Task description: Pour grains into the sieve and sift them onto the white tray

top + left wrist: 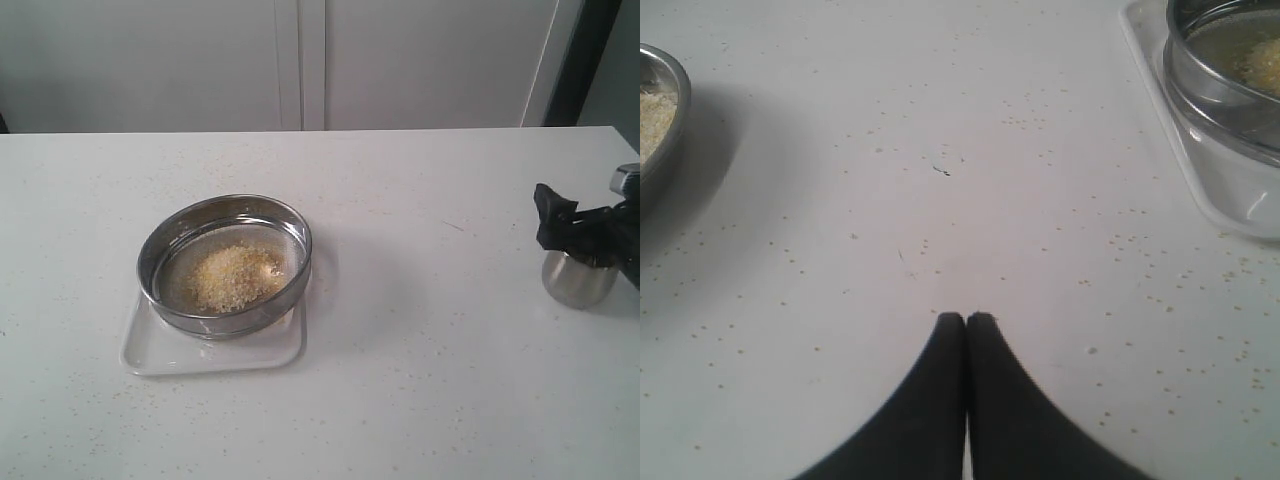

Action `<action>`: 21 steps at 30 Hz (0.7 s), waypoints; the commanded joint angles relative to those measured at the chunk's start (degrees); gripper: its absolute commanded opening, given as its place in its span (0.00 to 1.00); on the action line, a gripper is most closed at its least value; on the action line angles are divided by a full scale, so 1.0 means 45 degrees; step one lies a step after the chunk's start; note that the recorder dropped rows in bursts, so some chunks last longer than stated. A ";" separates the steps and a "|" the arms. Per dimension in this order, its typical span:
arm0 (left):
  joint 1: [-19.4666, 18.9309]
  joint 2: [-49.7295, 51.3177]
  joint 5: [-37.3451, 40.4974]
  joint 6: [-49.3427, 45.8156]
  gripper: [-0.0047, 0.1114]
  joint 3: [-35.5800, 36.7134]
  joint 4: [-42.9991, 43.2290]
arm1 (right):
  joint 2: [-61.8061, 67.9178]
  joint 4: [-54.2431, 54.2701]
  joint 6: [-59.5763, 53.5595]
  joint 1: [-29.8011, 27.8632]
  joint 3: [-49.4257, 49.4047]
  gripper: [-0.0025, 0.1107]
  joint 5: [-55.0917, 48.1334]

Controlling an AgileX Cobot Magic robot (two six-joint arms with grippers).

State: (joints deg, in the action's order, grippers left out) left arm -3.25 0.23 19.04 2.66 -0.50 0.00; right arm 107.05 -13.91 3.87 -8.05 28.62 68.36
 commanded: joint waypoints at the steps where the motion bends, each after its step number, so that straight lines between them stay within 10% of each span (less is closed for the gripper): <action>1: -0.0001 -0.0050 0.0105 0.0022 0.04 0.0111 -0.0077 | -0.1122 -0.0779 0.0105 -0.0123 -0.0009 0.85 -0.0341; 13: -0.0001 -0.0050 0.0105 0.0000 0.04 0.0111 -0.0077 | -0.3644 -0.1692 0.0640 -0.0123 -0.0009 0.83 -0.1485; 21: -0.0001 -0.0050 0.0105 0.0000 0.04 0.0111 -0.0077 | -0.4787 -0.3028 0.1350 -0.0123 -0.0009 0.55 -0.2869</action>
State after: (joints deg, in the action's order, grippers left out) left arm -3.25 0.23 19.04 2.66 -0.50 0.00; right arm 86.85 -24.47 7.97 -8.05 28.56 57.68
